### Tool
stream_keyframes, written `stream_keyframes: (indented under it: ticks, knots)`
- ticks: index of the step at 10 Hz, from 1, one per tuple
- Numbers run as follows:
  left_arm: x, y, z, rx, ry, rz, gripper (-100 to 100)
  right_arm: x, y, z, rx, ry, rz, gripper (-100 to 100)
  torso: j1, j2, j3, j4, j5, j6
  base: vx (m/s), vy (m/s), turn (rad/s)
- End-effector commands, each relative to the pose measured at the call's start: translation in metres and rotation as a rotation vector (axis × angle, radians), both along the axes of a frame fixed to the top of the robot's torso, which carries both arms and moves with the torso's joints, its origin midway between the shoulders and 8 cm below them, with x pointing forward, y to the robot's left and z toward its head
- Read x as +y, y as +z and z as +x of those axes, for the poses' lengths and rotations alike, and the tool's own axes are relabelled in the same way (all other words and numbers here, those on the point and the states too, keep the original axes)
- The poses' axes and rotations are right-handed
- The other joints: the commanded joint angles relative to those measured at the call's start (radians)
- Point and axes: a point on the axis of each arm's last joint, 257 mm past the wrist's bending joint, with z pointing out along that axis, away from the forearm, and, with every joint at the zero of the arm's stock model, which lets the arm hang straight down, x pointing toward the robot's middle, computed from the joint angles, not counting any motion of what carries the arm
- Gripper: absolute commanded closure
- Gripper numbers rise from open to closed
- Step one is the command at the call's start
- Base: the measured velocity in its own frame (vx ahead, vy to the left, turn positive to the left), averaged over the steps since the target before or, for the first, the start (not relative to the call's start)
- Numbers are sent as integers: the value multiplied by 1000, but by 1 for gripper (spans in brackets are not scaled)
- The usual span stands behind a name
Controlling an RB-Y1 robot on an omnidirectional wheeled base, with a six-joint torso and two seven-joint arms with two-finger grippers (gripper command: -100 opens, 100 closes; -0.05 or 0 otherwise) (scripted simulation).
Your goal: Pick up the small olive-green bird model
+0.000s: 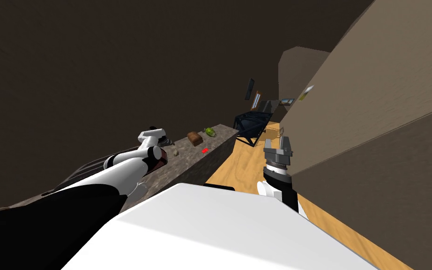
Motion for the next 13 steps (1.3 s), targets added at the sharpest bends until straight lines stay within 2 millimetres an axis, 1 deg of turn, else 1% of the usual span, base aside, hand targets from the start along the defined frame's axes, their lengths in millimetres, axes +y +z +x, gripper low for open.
stream_keyframes:
  ticks: [1, 2, 3, 4, 5, 7, 8, 9, 10, 12, 13]
  knots:
    - [-5, -13, -15, 51, 33, -43, -100, 0, 0, 0, 0, 0, 0, 0, 0, 0, 0, 0, 0, 0, 33, -7, -78]
    - [-9, -20, -25, 85, 55, -67, -100, 0, 0, 0, 0, 0, 0, 0, 0, 0, 0, 0, 0, 0, 40, -5, -152]
    - [-11, -25, -28, 97, 57, -77, -100, 0, 0, 0, 0, 0, 0, 0, 0, -1, -1, 0, 0, 1, 36, -1, -47]
    - [-11, -25, -28, 97, 57, -77, -100, 0, 0, 0, 0, 0, 0, 0, 0, -1, 0, 0, 0, 0, 18, -2, 21]
    - [-15, -32, -37, 129, 75, -98, -100, 0, 0, 0, 0, 0, 0, 0, 0, 0, 0, 0, 0, 0, 18, 0, -64]
    - [-16, -35, -39, 136, 76, -105, -100, 0, 0, 0, 0, 0, 0, 0, 0, 1, 0, 0, 0, 0, 10, 1, -18]
    - [-22, -45, -50, 173, 90, -128, -100, 0, 0, 0, 0, 0, 0, 0, 0, 1, 1, 0, 0, 0, 15, 1, -50]
    - [-22, -45, -50, 173, 90, -128, -100, 0, 0, 0, 0, 0, 0, 0, 0, 1, 1, 0, 0, 0, 16, 3, -32]
    - [-32, -63, -67, 233, 105, -164, -100, 0, 0, 0, 0, 0, 0, 0, 0, 1, 1, 0, 0, 0, 26, 14, -61]
    - [-32, -63, -67, 233, 105, -164, -100, 0, 0, 0, 0, 0, 0, 0, 1, 0, 0, 0, 0, 0, 15, 13, -22]
    - [-38, -69, -72, 251, 105, -176, -100, 0, 0, 0, 0, 0, 0, 0, 1, 1, 1, 0, 0, 0, 12, -1, -20]
